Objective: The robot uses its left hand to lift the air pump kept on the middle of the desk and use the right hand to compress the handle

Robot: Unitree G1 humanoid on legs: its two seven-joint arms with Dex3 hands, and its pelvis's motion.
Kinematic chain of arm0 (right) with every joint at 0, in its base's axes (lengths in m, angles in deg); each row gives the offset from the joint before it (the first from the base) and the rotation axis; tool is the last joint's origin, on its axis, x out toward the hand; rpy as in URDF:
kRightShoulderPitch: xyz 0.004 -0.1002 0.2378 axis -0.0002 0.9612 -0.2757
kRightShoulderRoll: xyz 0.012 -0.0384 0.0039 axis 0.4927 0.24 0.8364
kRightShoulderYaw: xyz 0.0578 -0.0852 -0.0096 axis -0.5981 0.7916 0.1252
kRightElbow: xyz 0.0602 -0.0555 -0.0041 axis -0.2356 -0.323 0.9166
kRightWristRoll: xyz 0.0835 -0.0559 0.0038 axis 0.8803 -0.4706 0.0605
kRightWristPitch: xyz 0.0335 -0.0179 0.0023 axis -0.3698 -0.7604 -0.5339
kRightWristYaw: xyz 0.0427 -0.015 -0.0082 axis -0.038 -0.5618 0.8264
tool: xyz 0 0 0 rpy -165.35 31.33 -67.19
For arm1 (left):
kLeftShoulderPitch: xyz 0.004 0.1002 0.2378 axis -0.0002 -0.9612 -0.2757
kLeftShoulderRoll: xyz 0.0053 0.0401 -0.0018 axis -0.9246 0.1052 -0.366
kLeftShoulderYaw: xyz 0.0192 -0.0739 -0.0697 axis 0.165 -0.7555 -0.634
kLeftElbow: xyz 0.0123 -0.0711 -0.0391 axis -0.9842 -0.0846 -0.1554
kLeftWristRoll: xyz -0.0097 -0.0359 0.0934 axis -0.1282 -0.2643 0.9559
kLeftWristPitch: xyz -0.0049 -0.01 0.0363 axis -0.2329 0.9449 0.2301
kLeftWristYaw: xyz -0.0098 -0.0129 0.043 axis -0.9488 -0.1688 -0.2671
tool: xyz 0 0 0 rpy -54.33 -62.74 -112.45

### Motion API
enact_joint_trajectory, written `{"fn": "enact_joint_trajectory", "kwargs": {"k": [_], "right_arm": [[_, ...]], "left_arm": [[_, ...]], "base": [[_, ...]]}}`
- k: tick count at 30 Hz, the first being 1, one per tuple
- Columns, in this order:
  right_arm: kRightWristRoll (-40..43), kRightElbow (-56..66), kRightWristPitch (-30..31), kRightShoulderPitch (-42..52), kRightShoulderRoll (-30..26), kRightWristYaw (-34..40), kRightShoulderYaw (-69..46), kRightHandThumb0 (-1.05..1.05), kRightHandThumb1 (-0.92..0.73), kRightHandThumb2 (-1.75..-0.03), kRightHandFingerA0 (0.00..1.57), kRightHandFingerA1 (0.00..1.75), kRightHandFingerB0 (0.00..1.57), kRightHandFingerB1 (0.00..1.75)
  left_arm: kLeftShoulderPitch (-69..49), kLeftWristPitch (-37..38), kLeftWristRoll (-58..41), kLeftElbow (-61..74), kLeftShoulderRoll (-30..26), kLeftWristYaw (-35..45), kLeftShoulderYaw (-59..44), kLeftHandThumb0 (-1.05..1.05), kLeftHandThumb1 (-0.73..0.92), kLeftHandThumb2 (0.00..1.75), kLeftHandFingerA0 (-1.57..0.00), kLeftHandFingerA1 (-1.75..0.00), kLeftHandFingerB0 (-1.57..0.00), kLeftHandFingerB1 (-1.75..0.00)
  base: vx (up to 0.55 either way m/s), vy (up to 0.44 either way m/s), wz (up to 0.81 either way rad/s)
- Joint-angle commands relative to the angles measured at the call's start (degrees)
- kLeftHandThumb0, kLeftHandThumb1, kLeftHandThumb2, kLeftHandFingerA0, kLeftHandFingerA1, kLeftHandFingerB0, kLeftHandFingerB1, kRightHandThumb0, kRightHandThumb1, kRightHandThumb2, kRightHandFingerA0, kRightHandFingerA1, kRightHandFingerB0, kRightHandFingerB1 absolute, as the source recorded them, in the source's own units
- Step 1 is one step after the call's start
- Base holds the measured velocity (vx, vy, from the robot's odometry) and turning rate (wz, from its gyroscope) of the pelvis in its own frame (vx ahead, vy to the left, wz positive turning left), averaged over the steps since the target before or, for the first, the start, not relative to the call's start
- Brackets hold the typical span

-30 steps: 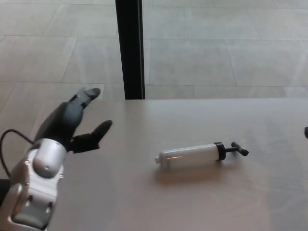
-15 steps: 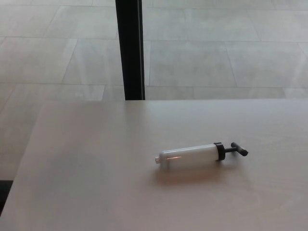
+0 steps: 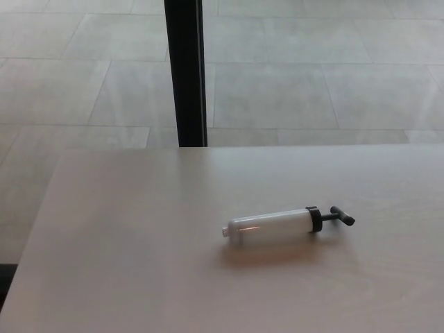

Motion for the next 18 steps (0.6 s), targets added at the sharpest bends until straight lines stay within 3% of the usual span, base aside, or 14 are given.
{"fn": "enact_joint_trajectory", "kwargs": {"k": [1, 2, 3, 4, 5, 8, 9, 11, 12, 13, 14, 15, 16, 18], "right_arm": [[6.94, -20.27, -18.76, 3.57, 0.94, 9.62, -15.84, -0.86, -0.81, -1.19, 0.37, 0.75, 0.0, 0.35], [7.11, -20.75, -18.83, 3.64, 1.14, 9.06, -15.77, -0.86, -0.81, -1.19, 0.37, 0.75, 0.0, 0.35], [7.9, -21.29, -17.94, 3.64, 2.3, 6.77, -15.14, -0.89, -0.92, -0.8, 0.24, 0.65, 0.08, 0.48], [8.54, -21.54, -17.2, 3.6, 2.91, 5.3, -14.95, -0.87, -0.79, -1.19, 0.25, 0.64, 0.04, 0.5], [8.94, -21.86, -17.01, 3.47, 3.14, 4.22, -14.91, -0.92, -0.92, -0.78, 0.27, 0.64, 0.1, 0.48], [8.58, -23.36, -19.05, 3.71, 3.61, 1.95, -14.09, -0.9, -0.91, -0.79, 0.28, 0.66, 0.12, 0.49], [7.4, -23.75, -20.33, 3.59, 3.84, 2.5, -12.99, -0.91, -0.92, -0.77, 0.38, 0.69, 0.16, 0.52], [6.76, -24.59, -21.45, 3.18, 3.89, 2.84, -12.3, -0.92, -0.92, -0.77, 0.4, 0.7, 0.15, 0.51], [6.79, -24.63, -21.47, 2.82, 4.31, 2.89, -12.01, -0.82, -0.74, -1.16, 0.46, 0.71, 0.16, 0.54], [6.73, -24.48, -21.16, 2.45, 4.88, 2.86, -11.42, -0.87, -0.92, -0.73, 0.45, 0.71, 0.21, 0.49], [6.47, -24.51, -20.98, 2.45, 4.84, 2.88, -10.96, -0.87, -0.92, -0.73, 0.45, 0.71, 0.21, 0.49], [6.36, -24.44, -20.55, 2.6, 4.84, 2.42, -10.35, -0.93, -0.77, -0.93, 0.45, 0.71, 0.19, 0.52], [6.77, -25.48, -21.22, 2.38, 4.7, 1.58, -10.35, -0.87, -0.92, -0.73, 0.44, 0.69, 0.21, 0.46], [7.16, -26.85, -21.66, 2.25, 4.36, 1.28, -10.32, -0.88, -0.92, -0.72, 0.49, 0.71, 0.25, 0.48]], "left_arm": [[-10.77, 11.79, -18.33, -32.17, -4.42, -7.56, -17.89, -0.48, 0.72, 0.61, -0.53, -0.54, -0.5, -0.46], [-11.08, 11.48, -17.53, -32.43, -4.53, -7.48, -17.3, -0.48, 0.72, 0.61, -0.53, -0.54, -0.5, -0.46], [-11.81, 10.31, -14.23, -31.38, -4.7, -6.98, -13.99, -0.47, 0.7, 0.61, -0.59, -0.53, -0.53, -0.46], [-12.11, 9.66, -12.64, -30.87, -4.87, -6.52, -12.35, -0.42, 0.56, 0.96, -0.59, -0.68, -0.43, -0.58], [-12.04, 9.63, -12.44, -30.77, -4.97, -5.81, -11.97, -0.45, 0.57, 0.95, -0.61, -0.69, -0.51, -0.61], [-11.33, 10.04, -12.5, -31.88, -5.85, -4.69, -11.49, -0.4, 0.53, 0.94, -0.63, -0.7, -0.44, -0.59], [-10.92, 10.74, -10.86, -32.03, -6.27, -3.61, -9.4, -0.44, 0.69, 0.6, -0.71, -0.55, -0.63, -0.48], [-10.34, 11.9, -9.83, -32.72, -6.7, -2.66, -7.61, -0.44, 0.69, 0.6, -0.69, -0.54, -0.63, -0.48], [-10.42, 12.67, -8.82, -32.69, -6.86, -1.33, -6.1, -0.46, 0.71, 0.61, -0.68, -0.55, -0.56, -0.45], [-10.8, 13.49, -7.86, -32.33, -6.92, 0.55, -4.41, -0.44, 0.71, 0.61, -0.7, -0.57, -0.56, -0.45], [-10.87, 13.7, -8.3, -32.23, -6.78, 0.83, -4.43, -0.44, 0.71, 0.61, -0.7, -0.57, -0.56, -0.45], [-10.81, 13.43, -8.39, -32.52, -6.99, 0.72, -3.93, -0.45, 0.67, 0.63, -0.67, -0.6, -0.53, -0.47], [-10.94, 13.73, -7.45, -32.98, -7.28, 0.44, -2.56, -0.44, 0.74, 0.6, -0.69, -0.53, -0.54, -0.43], [-11.48, 14.35, -7.27, -33.87, -7.59, 0.42, -1.37, -0.43, 0.7, 0.61, -0.64, -0.56, -0.52, -0.45]], "base": [[0.0, 0.0, 0.0], [0.0, 0.0, 0.0], [0.0, 0.0, 0.0], [0.0, 0.0, 0.0], [0.0, 0.0, 0.0], [0.0, 0.0, 0.0], [0.0, 0.0, 0.0], [0.0, 0.0, 0.0], [0.0, 0.0, 0.0], [0.0, 0.0, 0.0], [0.0, 0.0, 0.0], [0.0, 0.0, 0.0], [0.0, 0.0, 0.0], [0.0, 0.0, 0.0]]}}
